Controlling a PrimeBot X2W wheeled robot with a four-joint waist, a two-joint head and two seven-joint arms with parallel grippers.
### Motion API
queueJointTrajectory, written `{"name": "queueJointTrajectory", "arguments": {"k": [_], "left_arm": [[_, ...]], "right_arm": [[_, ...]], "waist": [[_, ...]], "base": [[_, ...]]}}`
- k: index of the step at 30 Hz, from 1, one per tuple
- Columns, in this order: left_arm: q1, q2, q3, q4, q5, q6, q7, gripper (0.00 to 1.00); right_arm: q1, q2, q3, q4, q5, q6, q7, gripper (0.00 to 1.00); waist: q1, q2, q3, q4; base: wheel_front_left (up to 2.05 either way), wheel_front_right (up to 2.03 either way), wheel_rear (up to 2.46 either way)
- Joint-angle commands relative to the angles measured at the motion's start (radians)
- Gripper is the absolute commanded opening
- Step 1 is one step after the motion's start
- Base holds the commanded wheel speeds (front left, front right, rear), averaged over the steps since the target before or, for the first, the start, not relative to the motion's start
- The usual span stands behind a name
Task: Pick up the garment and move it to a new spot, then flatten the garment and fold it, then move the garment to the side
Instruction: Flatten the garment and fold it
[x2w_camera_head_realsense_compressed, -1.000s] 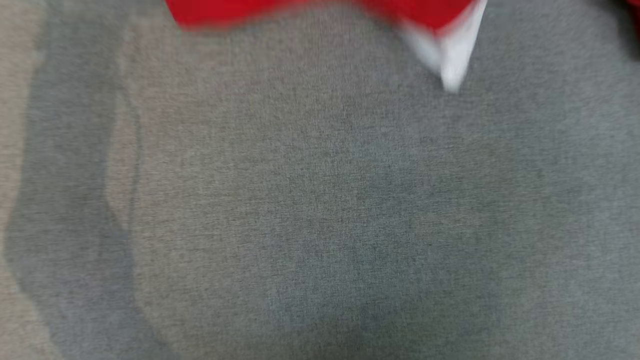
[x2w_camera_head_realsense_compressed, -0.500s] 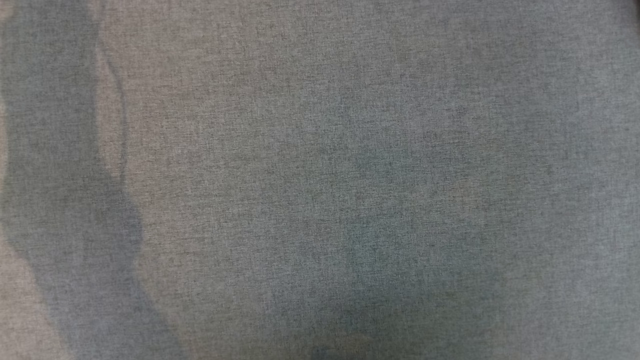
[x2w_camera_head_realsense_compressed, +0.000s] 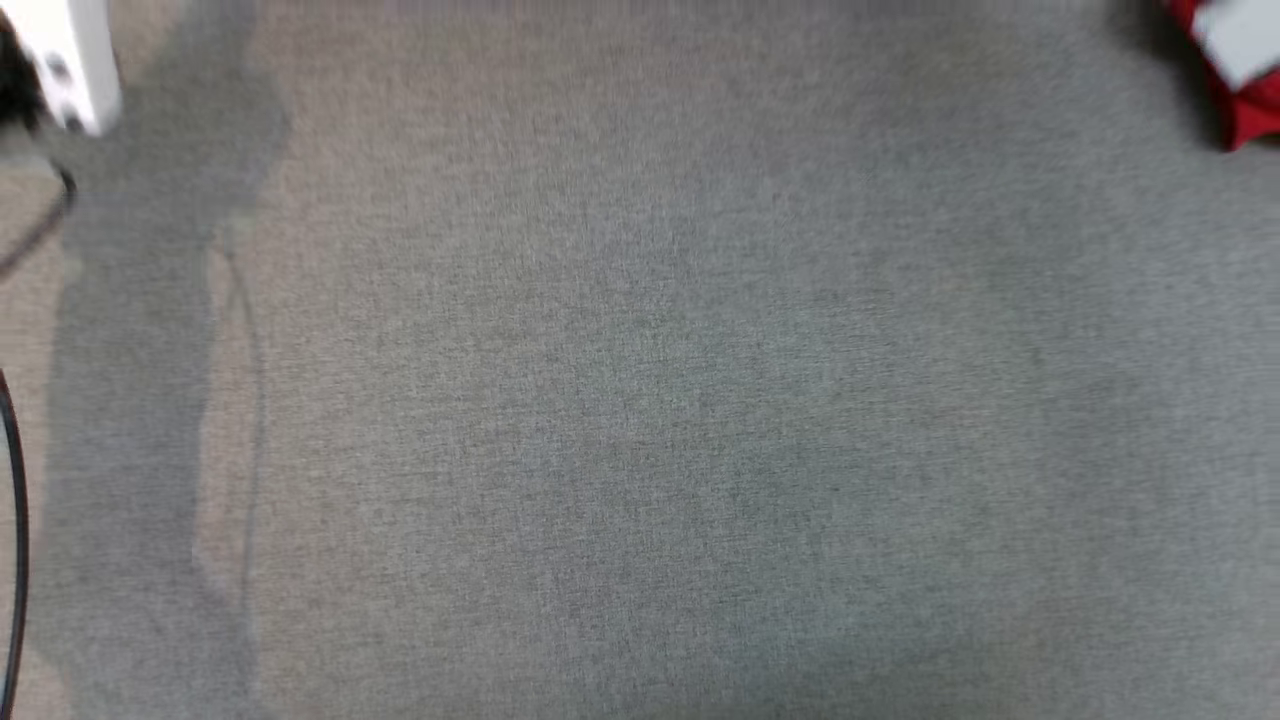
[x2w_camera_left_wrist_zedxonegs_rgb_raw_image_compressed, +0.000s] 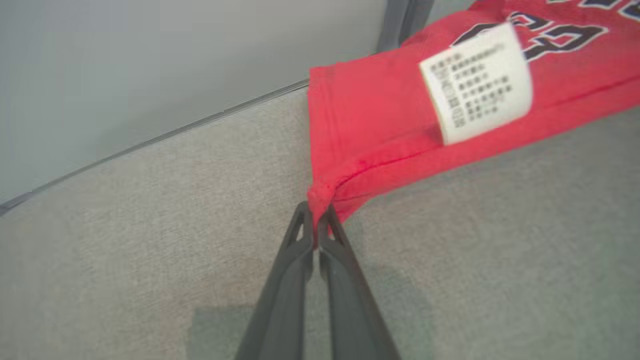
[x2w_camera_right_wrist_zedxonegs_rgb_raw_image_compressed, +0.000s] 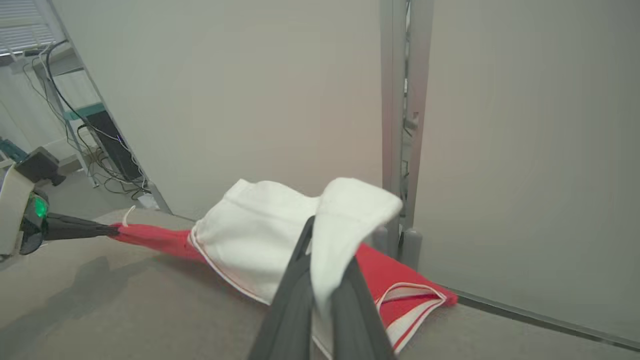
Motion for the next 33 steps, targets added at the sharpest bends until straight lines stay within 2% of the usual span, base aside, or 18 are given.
{"name": "queueJointTrajectory", "arguments": {"k": [1, 9, 14, 15, 16, 17, 25, 33], "left_arm": [[0.098, 0.04, -0.051, -0.069, -0.091, 0.001, 0.043, 0.0], [0.329, 0.147, -0.168, -0.256, -0.272, 0.001, 0.165, 0.0], [0.443, 0.216, -0.194, -0.358, -0.358, 0.001, 0.221, 0.0], [0.443, 0.216, -0.194, -0.358, -0.358, 0.001, 0.221, 0.0], [0.48, 0.245, -0.199, -0.399, -0.383, 0.004, 0.24, 0.0], [0.48, 0.245, -0.199, -0.399, -0.383, 0.004, 0.24, 0.0], [0.645, 0.35, -0.216, -0.6, -0.458, 0.075, 0.246, 0.0], [0.796, 0.453, -0.237, -0.788, -0.521, 0.157, 0.232, 0.0]], "right_arm": [[0.095, -0.053, 0.047, -0.028, 0.048, 0.0, 0.02, 0.0], [0.308, -0.128, 0.165, -0.105, 0.146, 0.0, 0.029, 0.0], [0.424, -0.159, 0.227, -0.157, 0.208, 0.0, 0.025, 0.0], [0.424, -0.159, 0.227, -0.157, 0.208, 0.0, 0.025, 0.0], [0.465, -0.174, 0.253, -0.179, 0.23, 0.0, 0.029, 0.0], [0.465, -0.174, 0.253, -0.179, 0.23, 0.0, 0.029, 0.0], [0.624, -0.236, 0.307, -0.261, 0.341, 0.0, 0.011, 0.0], [0.779, -0.354, 0.332, -0.381, 0.431, 0.0, -0.008, 0.0]], "waist": [[0.0, 0.0, -0.109, 0.001], [0.0, 0.0, -0.291, 0.016], [0.0, 0.0, -0.375, 0.026], [0.0, 0.0, -0.375, 0.026], [0.0, 0.0, -0.401, 0.028], [0.0, 0.0, -0.401, 0.028], [0.0, 0.0, -0.464, 0.035], [0.0, 0.0, -0.509, 0.043]], "base": [[0.0, 0.0, 0.0], [0.0, 0.0, 0.0], [0.0, 0.0, 0.0], [0.0, 0.0, 0.0], [0.0, 0.0, 0.0], [0.0, 0.0, 0.0], [0.0, 0.0, 0.0], [0.0, 0.0, 0.0]]}}
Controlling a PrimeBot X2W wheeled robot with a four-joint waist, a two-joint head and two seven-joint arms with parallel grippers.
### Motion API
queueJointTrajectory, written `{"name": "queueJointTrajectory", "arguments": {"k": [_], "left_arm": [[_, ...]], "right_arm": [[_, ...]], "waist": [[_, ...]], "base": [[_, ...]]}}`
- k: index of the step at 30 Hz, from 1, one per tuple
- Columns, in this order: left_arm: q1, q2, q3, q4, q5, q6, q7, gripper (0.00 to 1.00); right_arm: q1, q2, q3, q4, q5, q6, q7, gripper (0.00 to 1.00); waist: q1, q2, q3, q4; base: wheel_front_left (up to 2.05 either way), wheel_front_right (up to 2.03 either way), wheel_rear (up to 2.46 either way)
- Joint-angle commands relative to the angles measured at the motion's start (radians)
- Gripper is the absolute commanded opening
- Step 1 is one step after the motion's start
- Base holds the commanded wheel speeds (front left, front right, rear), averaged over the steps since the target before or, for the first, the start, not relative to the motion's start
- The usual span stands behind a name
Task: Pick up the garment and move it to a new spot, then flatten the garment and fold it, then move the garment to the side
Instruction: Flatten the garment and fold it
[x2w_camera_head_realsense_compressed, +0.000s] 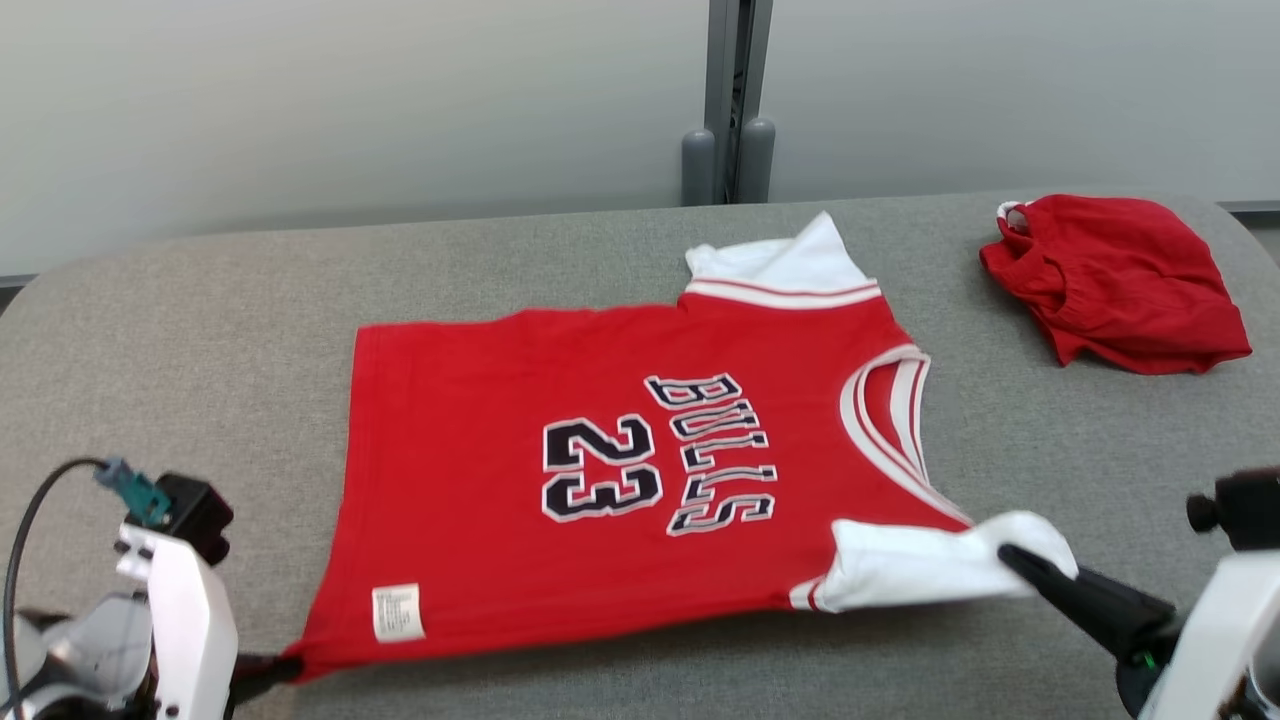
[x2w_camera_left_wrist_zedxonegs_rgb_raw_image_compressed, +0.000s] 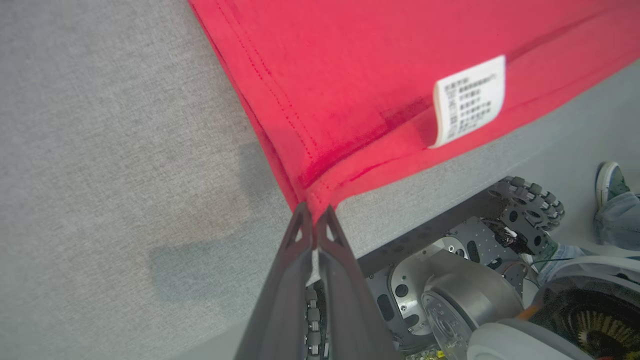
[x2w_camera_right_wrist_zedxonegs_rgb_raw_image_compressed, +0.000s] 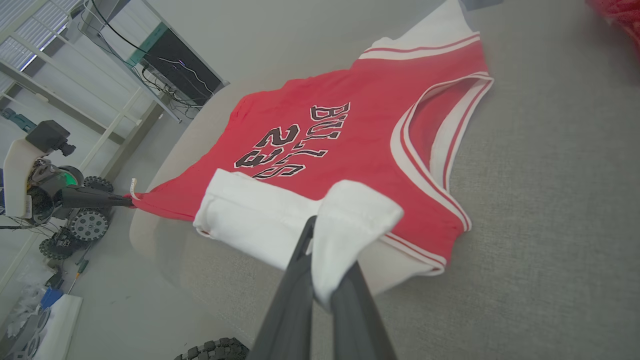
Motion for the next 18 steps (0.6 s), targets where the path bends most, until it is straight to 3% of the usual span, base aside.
{"name": "queueJointTrajectory", "arguments": {"k": [1, 11, 18], "left_arm": [[0.027, 0.022, -0.001, -0.024, -0.013, 0.016, -0.007, 0.0], [0.126, 0.105, -0.017, -0.196, -0.053, 0.092, -0.03, 0.0], [0.093, 0.091, -0.012, -0.211, -0.033, 0.102, -0.016, 0.0]], "right_arm": [[0.032, -0.025, 0.0, -0.022, 0.02, 0.0, -0.009, 0.0], [0.144, -0.148, 0.022, -0.174, 0.109, 0.0, -0.026, 0.0], [0.093, -0.151, 0.014, -0.174, 0.09, 0.0, 0.011, 0.0]], "waist": [[0.0, 0.0, -0.009, 0.001], [0.0, 0.0, -0.022, -0.003], [0.0, 0.0, -0.005, -0.01]], "base": [[0.0, 0.0, 0.0], [0.0, 0.0, 0.0], [0.0, 0.0, 0.0]]}}
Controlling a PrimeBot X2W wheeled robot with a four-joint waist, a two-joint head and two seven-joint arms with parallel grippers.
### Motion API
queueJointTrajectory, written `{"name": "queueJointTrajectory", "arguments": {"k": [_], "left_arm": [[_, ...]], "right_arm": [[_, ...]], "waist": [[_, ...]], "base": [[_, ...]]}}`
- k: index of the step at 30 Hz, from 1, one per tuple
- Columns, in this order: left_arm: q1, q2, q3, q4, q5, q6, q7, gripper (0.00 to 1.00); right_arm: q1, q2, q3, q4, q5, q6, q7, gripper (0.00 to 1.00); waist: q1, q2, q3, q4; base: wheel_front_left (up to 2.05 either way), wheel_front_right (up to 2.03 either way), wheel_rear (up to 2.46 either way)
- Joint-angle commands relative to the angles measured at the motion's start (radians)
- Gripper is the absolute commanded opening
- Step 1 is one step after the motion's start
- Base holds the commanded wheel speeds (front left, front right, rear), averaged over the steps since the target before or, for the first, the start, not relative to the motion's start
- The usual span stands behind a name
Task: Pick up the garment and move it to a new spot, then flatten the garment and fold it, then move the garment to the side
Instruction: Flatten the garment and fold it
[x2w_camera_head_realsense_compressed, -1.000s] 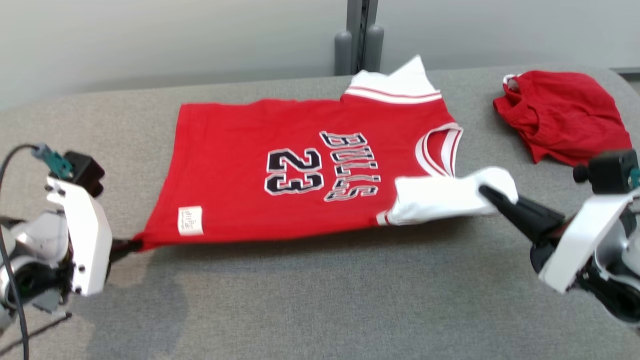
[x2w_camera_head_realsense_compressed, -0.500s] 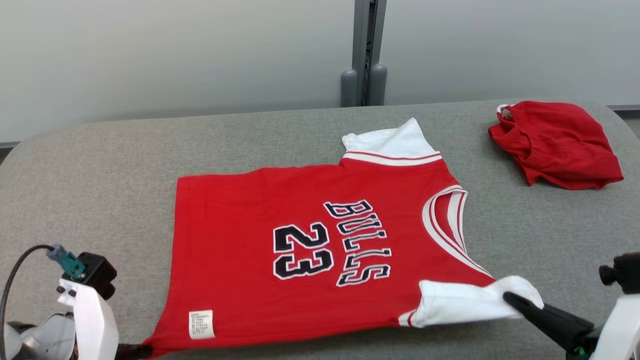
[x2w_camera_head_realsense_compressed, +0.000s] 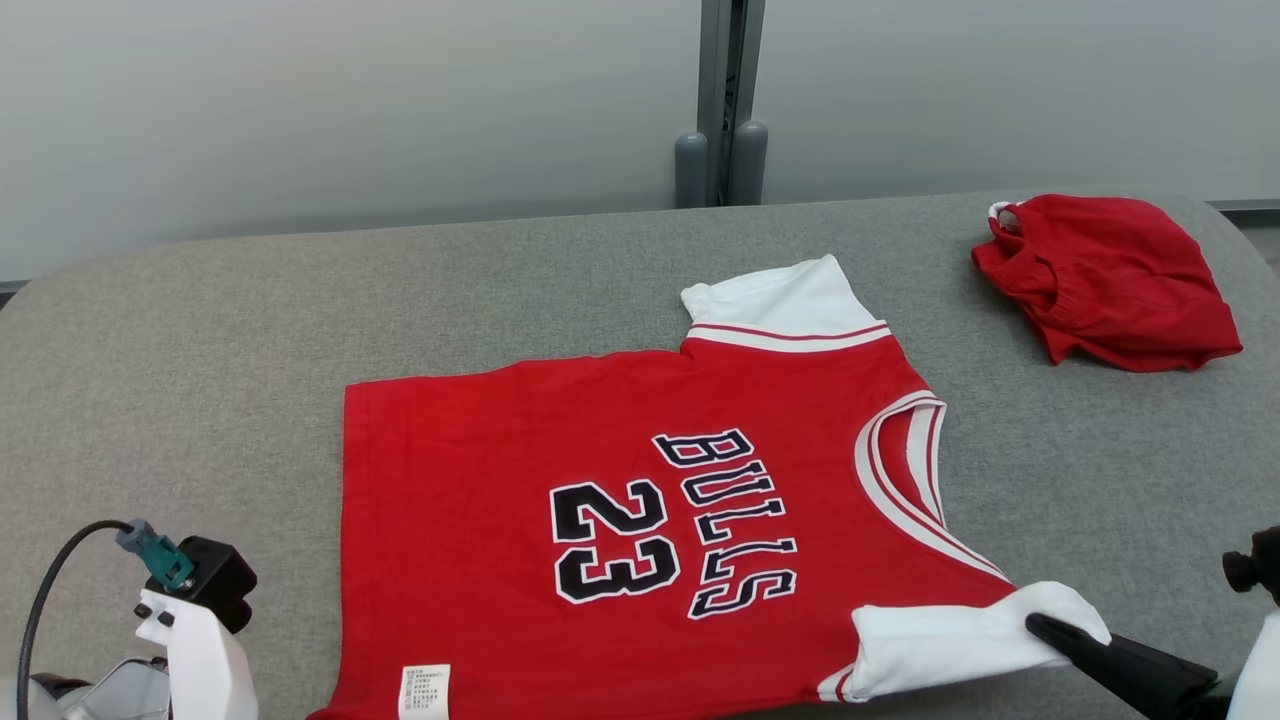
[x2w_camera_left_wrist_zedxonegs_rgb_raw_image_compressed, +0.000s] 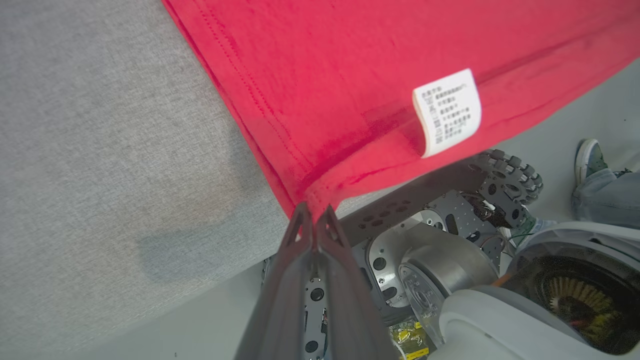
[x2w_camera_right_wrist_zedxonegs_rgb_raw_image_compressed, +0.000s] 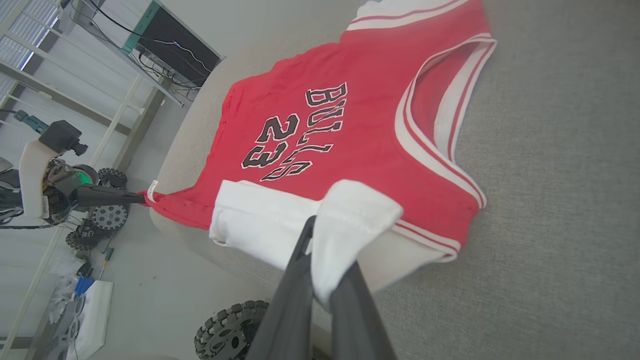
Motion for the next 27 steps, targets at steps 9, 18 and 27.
{"name": "queueJointTrajectory", "arguments": {"k": [9, 18, 27], "left_arm": [[-0.098, -0.05, 0.007, 0.068, 0.003, -0.006, 0.103, 0.0], [-0.191, -0.118, 0.016, 0.188, -0.008, -0.022, 0.186, 0.0], [-0.302, -0.215, 0.034, 0.355, -0.01, -0.064, 0.242, 0.0]], "right_arm": [[-0.133, 0.056, -0.007, 0.104, 0.003, 0.0, 0.167, 0.0], [-0.256, 0.158, -0.006, 0.227, 0.023, 0.0, 0.304, 0.0], [-0.362, 0.255, -0.016, 0.334, -0.016, 0.0, 0.35, 0.0]], "waist": [[0.0, 0.0, 0.039, -0.01], [0.0, 0.0, 0.089, -0.014], [0.0, 0.0, 0.157, -0.013]], "base": [[0.0, 0.0, 0.0], [0.0, 0.0, 0.0], [0.0, 0.0, 0.0]]}}
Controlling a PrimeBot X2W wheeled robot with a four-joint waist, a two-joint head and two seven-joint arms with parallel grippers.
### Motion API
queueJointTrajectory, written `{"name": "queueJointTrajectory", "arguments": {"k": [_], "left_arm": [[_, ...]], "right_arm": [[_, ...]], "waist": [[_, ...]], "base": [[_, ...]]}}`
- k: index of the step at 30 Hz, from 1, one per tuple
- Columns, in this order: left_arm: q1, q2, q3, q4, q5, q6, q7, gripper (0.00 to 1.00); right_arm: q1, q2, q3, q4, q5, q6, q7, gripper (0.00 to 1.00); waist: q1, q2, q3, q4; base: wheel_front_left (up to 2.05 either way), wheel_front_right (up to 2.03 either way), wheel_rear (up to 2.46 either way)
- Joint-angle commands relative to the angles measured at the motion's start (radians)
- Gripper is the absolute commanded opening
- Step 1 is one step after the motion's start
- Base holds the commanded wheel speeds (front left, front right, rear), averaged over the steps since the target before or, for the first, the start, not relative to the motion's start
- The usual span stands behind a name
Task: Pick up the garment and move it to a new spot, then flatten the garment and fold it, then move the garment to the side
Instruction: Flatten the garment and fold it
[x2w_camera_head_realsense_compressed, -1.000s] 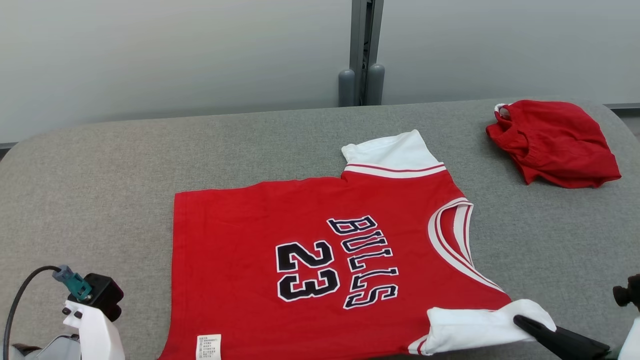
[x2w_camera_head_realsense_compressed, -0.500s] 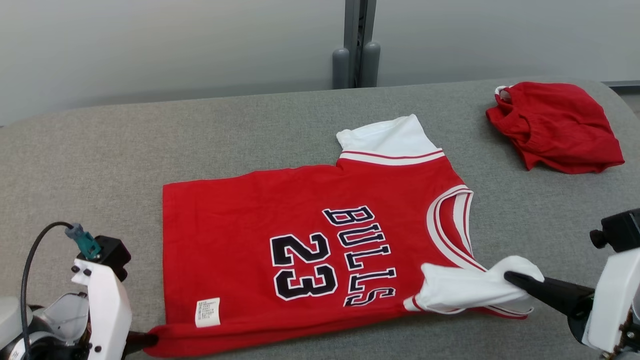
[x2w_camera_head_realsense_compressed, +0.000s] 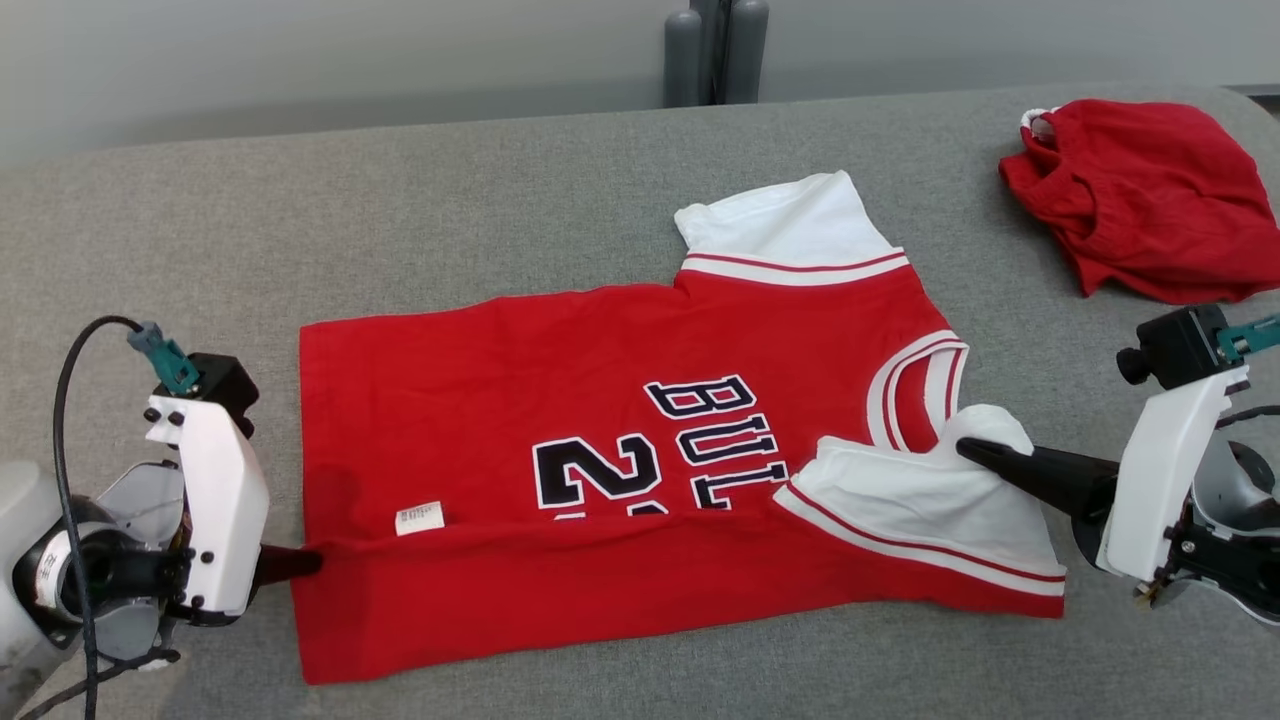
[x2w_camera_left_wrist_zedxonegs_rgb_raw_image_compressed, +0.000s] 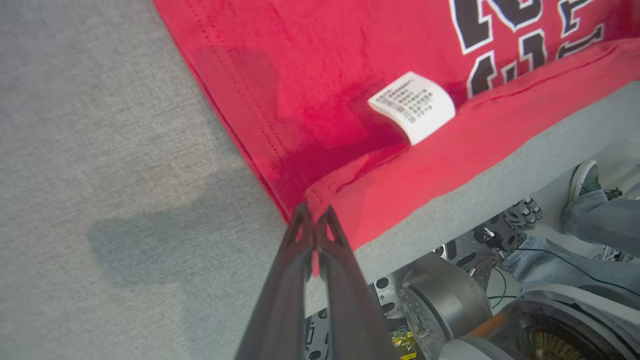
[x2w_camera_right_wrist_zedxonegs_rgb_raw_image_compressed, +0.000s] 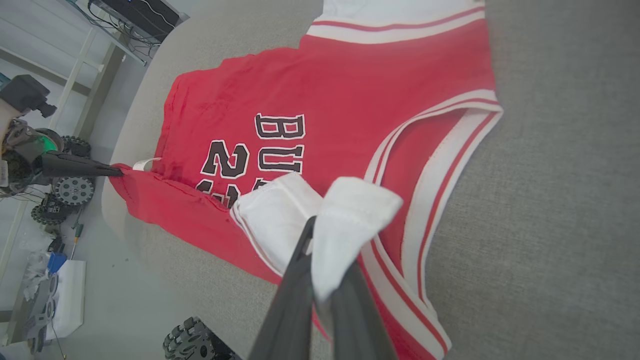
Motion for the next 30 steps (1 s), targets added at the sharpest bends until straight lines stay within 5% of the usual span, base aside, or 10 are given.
{"name": "queueJointTrajectory", "arguments": {"k": [1, 12, 14, 17, 19, 20, 30], "left_arm": [[-0.018, -0.006, 0.007, 0.015, -0.006, -0.006, 0.003, 0.0], [-0.093, -0.086, 0.006, 0.181, 0.012, -0.064, 0.029, 0.0], [-0.099, -0.093, 0.001, 0.199, 0.013, -0.071, 0.033, 0.25], [-0.107, -0.104, 0.0, 0.224, 0.015, -0.082, 0.033, 0.49], [-0.11, -0.114, -0.002, 0.239, 0.017, -0.088, 0.032, 0.82], [-0.109, -0.117, -0.003, 0.246, 0.018, -0.092, 0.032, 0.96], [-0.108, -0.133, 0.003, 0.296, 0.023, -0.118, 0.004, 1.0]], "right_arm": [[-0.014, 0.007, -0.004, 0.006, -0.007, 0.0, 0.002, 0.0], [-0.077, 0.082, -0.011, 0.068, -0.061, 0.0, -0.025, 0.0], [-0.08, 0.089, -0.01, 0.074, -0.067, 0.0, -0.03, 0.03], [-0.085, 0.098, -0.008, 0.08, -0.07, 0.0, -0.038, 0.2], [-0.085, 0.098, -0.008, 0.087, -0.074, 0.0, -0.044, 0.6], [-0.084, 0.099, -0.007, 0.09, -0.075, 0.0, -0.049, 1.0], [-0.089, 0.106, -0.003, 0.165, -0.145, 0.0, -0.128, 1.0]], "waist": [[0.0, 0.0, 0.012, -0.001], [0.0, 0.0, 0.055, -0.017], [0.0, 0.0, 0.055, -0.017], [0.0, 0.0, 0.053, -0.016], [0.0, 0.0, 0.05, -0.015], [0.0, 0.0, 0.047, -0.014], [0.0, 0.0, 0.012, -0.013]], "base": [[0.0, 0.0, 0.0], [0.0, 0.0, 0.0], [0.0, 0.0, 0.0], [0.0, 0.0, 0.0], [0.0, 0.0, 0.0], [0.0, 0.0, 0.0], [0.0, 0.0, 0.0]]}}
